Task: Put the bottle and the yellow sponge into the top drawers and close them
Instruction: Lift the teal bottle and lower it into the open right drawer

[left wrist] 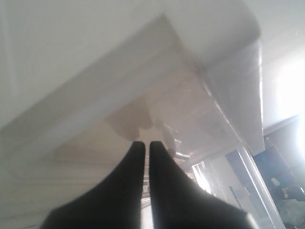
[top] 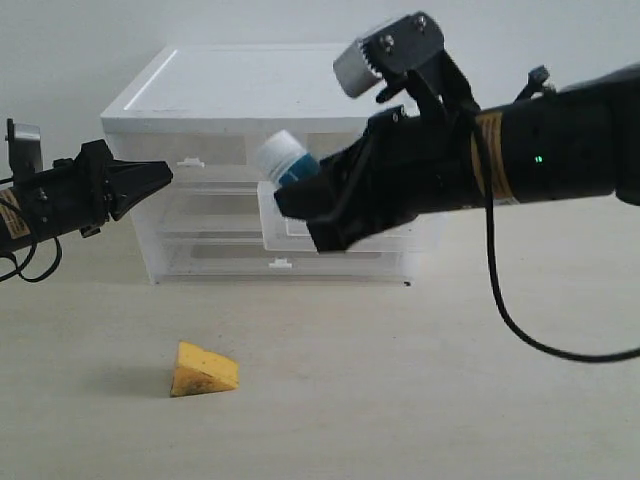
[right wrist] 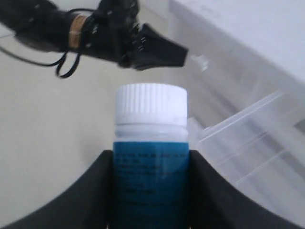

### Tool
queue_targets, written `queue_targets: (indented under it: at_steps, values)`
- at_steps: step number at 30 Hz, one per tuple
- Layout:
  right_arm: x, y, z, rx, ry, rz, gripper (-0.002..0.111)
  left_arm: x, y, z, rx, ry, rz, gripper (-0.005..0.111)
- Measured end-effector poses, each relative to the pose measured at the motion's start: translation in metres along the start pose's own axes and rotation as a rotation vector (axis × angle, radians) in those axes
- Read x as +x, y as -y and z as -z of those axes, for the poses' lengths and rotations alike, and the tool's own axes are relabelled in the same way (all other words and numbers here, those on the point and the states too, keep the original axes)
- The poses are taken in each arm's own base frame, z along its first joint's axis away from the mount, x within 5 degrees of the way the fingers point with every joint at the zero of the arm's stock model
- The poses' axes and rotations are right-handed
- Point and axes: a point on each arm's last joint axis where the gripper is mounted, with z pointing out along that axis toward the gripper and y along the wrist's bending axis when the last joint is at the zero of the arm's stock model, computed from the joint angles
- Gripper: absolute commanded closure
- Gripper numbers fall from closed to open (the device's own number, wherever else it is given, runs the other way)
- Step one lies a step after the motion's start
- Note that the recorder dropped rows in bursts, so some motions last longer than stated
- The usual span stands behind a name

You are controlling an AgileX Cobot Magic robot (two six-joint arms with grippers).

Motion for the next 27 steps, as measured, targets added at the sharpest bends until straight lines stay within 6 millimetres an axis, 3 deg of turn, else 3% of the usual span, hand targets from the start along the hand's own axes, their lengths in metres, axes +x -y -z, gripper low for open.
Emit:
queue_targets:
  at_steps: [5, 9, 14, 21, 23, 27]
  values:
    - [-0.018, 0.02, -0.008, 0.131, 0.024, 0.034, 0.107, 0.0, 0.0, 0.0, 0.0, 0.0, 0.0, 0.103]
    - [-0.021, 0.033, -0.011, 0.244, -0.009, 0.158, 0.107, 0.0, 0.0, 0.0, 0.0, 0.0, 0.0, 0.103]
    - [-0.007, 0.054, -0.018, 0.416, -0.101, 0.202, 0.107, 0.0, 0.0, 0.0, 0.0, 0.0, 0.0, 0.103]
    - [0.008, 0.054, -0.034, 0.349, -0.145, 0.216, 0.106, 0.0, 0.0, 0.0, 0.0, 0.0, 0.0, 0.103]
    - [0.009, 0.054, -0.035, 0.347, -0.148, 0.215, 0.1, 0.0, 0.0, 0.0, 0.0, 0.0, -0.004, 0.103]
    - [0.009, 0.054, -0.035, 0.351, -0.149, 0.215, 0.066, 0.0, 0.0, 0.0, 0.0, 0.0, -0.006, 0.103]
